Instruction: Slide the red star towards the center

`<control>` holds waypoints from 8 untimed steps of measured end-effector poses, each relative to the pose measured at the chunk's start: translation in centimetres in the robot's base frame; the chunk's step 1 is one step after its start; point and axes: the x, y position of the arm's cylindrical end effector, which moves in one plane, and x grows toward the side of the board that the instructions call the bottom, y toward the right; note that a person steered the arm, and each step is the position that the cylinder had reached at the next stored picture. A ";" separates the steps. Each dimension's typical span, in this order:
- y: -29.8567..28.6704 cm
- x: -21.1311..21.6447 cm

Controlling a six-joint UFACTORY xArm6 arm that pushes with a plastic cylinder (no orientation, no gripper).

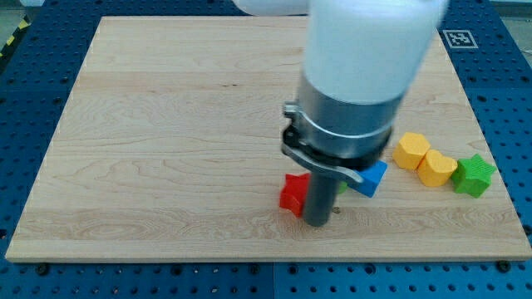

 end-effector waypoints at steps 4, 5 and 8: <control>-11.1 -4.4; -10.3 -4.6; -5.9 -1.8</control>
